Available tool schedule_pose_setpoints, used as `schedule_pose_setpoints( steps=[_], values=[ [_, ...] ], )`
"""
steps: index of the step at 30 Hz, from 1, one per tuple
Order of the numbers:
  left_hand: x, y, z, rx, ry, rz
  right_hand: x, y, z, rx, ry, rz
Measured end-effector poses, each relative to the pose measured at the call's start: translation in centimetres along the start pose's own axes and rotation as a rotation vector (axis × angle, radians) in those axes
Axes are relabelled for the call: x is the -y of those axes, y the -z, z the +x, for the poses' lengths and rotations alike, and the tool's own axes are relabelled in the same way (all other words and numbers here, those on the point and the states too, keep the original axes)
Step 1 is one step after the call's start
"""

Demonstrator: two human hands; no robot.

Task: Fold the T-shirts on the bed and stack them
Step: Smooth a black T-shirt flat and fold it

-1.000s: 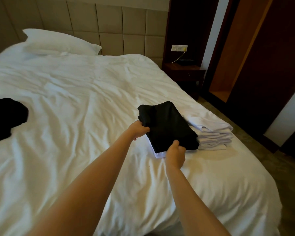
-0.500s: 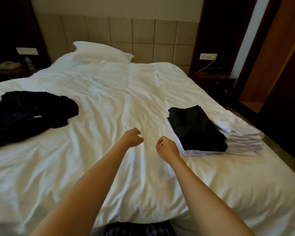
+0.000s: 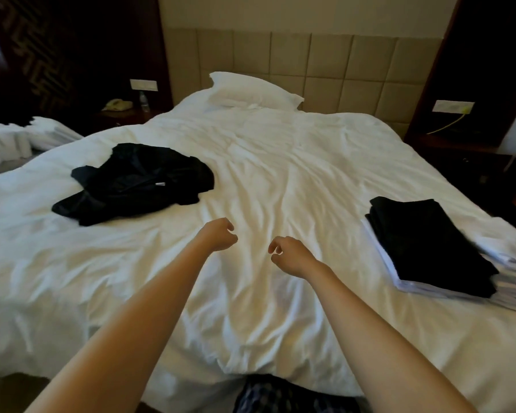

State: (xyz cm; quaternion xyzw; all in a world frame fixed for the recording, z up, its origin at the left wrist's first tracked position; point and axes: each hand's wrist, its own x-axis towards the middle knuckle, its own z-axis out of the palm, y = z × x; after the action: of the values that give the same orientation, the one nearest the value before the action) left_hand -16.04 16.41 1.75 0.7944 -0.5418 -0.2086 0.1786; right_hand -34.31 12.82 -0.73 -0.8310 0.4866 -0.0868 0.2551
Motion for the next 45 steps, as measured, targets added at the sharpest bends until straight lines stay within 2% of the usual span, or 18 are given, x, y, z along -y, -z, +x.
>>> schedule_pose_setpoints(
  steps=[15, 22, 25, 30, 35, 37, 42, 45],
  values=[
    [13.7, 1.2, 2.3, -0.039, 0.232, 0.118, 8.3, -8.9, 8.2, 0.166, 0.146, -0.041],
    [15.8, 3.4, 7.6, -0.157, 0.219, 0.289, 9.2, -11.3, 12.9, 0.109, 0.166, -0.108],
    [16.5, 4.5, 10.3, -0.213, 0.204, 0.351, 8.3, -12.3, 14.5, 0.135, 0.119, -0.068],
    [17.4, 5.3, 14.9, -0.392, 0.245, 0.272, 7.4, -13.5, 17.3, 0.137, 0.058, -0.059],
    [18.8, 4.7, 18.1, -0.354, 0.358, 0.206, 7.4, -13.9, 19.2, 0.189, 0.045, -0.097],
    [19.8, 4.6, 18.6, -0.367, 0.393, 0.3, 7.1, -14.0, 19.7, 0.199, 0.06, -0.112],
    [20.4, 3.7, 17.9, -0.391, 0.33, 0.587, 6.9, -14.3, 19.9, 0.189, 0.077, -0.102],
    [19.5, 0.6, 15.4, -0.425, 0.228, 0.595, 6.9, -14.2, 19.8, 0.199, 0.071, -0.077]
  ],
)
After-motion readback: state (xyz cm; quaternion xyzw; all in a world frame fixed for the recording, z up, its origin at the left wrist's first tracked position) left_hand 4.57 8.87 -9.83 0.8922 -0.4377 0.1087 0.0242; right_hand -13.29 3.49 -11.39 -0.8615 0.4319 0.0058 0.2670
